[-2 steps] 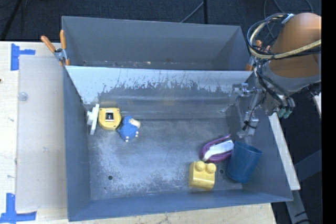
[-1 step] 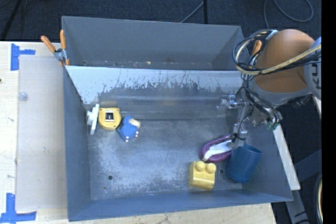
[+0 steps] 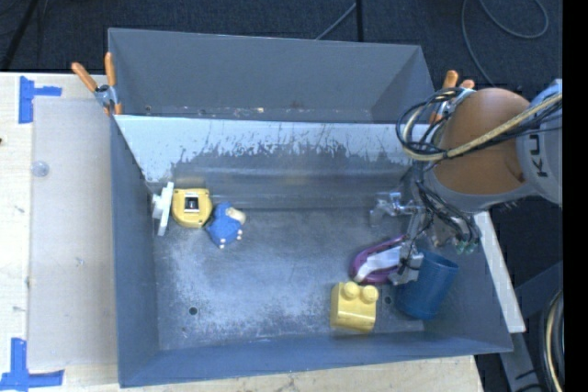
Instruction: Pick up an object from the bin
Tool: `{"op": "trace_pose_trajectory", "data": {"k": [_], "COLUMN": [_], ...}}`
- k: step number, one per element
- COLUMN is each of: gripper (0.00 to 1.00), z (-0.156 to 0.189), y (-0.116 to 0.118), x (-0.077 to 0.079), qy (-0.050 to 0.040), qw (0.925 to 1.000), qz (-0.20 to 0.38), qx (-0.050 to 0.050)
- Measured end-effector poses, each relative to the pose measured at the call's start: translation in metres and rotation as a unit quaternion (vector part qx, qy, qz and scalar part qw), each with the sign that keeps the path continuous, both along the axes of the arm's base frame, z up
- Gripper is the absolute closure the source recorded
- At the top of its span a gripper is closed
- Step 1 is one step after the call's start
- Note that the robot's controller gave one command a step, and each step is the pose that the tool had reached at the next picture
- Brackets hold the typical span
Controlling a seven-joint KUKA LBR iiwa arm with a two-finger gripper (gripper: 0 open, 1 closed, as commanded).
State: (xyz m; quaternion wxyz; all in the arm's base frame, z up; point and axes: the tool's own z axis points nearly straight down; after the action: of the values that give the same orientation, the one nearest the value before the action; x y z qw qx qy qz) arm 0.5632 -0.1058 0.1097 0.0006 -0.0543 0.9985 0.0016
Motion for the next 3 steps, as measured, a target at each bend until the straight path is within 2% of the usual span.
{"op": "trace_pose_trajectory", "data": {"k": [1, 2, 3], "gripper": [1.0, 1.0, 1.0], "z": [-0.041, -0.041, 0.055], "y": [0.006, 0.006, 0.016], "x": [0.007, 0.007, 0.02], "qy": [0.0016, 0.0016, 0.002], "qw": [1.0, 1.0, 0.9993], "qz": [0.003, 0.003, 0.038], "qx": [-0.001, -0.001, -0.001]}}
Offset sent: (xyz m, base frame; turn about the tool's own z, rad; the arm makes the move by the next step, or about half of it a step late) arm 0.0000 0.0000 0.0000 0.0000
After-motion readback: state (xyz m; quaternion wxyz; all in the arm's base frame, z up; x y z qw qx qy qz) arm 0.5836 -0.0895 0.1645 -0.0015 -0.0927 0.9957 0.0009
